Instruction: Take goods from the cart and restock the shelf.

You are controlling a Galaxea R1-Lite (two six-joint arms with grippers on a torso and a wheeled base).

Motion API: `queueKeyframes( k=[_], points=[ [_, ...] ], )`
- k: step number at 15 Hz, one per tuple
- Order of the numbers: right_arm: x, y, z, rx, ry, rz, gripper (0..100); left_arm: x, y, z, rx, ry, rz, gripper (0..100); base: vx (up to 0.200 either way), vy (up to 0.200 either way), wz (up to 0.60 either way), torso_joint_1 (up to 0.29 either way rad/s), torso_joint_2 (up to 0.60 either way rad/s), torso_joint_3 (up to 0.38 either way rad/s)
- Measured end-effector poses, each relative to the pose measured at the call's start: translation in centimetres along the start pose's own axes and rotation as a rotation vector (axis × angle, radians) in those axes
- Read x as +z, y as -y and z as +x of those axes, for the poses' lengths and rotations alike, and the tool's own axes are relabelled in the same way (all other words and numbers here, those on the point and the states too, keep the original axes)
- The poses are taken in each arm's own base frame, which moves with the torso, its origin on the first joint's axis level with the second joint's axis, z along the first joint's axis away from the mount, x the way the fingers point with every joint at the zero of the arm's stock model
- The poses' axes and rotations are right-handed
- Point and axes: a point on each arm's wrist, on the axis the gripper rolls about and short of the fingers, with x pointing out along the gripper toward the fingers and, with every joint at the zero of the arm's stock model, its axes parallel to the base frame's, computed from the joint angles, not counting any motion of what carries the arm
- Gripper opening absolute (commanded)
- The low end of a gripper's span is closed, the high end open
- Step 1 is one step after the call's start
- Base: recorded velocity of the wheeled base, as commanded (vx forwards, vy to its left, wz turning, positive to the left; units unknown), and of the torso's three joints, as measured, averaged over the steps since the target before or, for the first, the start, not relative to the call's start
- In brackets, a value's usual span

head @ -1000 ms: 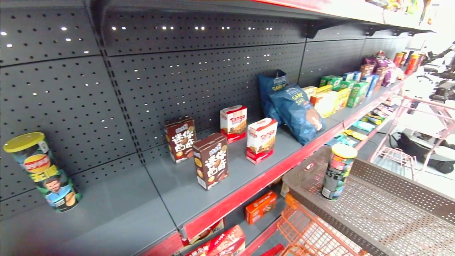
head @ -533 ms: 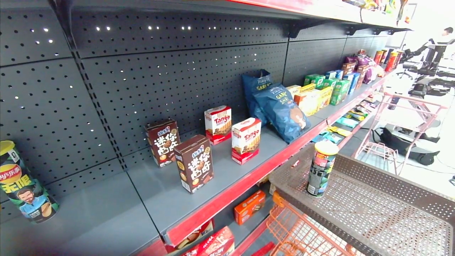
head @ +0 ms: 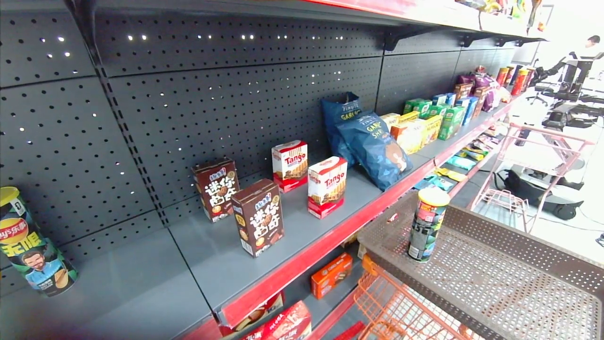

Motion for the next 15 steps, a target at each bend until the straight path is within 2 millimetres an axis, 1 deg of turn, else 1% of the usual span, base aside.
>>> queueKeyframes(
  k=[3, 6, 8, 10, 13, 15],
  points=[
    [2.2, 0.1, 4.3, -0.024, -0.126, 0.035, 100, 0.0, 0.0, 0.0, 0.000, 0.000, 0.000, 100, 0.000, 0.000, 0.00, 0.000, 0.00, 0.000],
    [2.9, 0.1, 8.6, -0.021, -0.236, 0.045, 100, 0.0, 0.0, 0.0, 0.000, 0.000, 0.000, 100, 0.000, 0.000, 0.00, 0.000, 0.00, 0.000],
    [2.6, -0.2, 11.6, -0.001, -0.311, 0.045, 100, 0.0, 0.0, 0.0, 0.000, 0.000, 0.000, 100, 0.000, 0.000, 0.00, 0.000, 0.00, 0.000],
    [1.8, -0.5, 14.9, 0.008, -0.371, 0.040, 100, 0.0, 0.0, 0.0, 0.000, 0.000, 0.000, 100, 0.000, 0.000, 0.00, 0.000, 0.00, 0.000],
    [0.1, -1.0, 19.9, 0.019, -0.420, 0.032, 100, 0.0, 0.0, 0.0, 0.000, 0.000, 0.000, 100, 0.000, 0.000, 0.00, 0.000, 0.00, 0.000],
    [-1.2, -1.8, 22.9, 0.047, -0.441, 0.023, 100, 0.0, 0.0, 0.0, 0.000, 0.000, 0.000, 100, 0.000, 0.000, 0.00, 0.000, 0.00, 0.000]
  ],
)
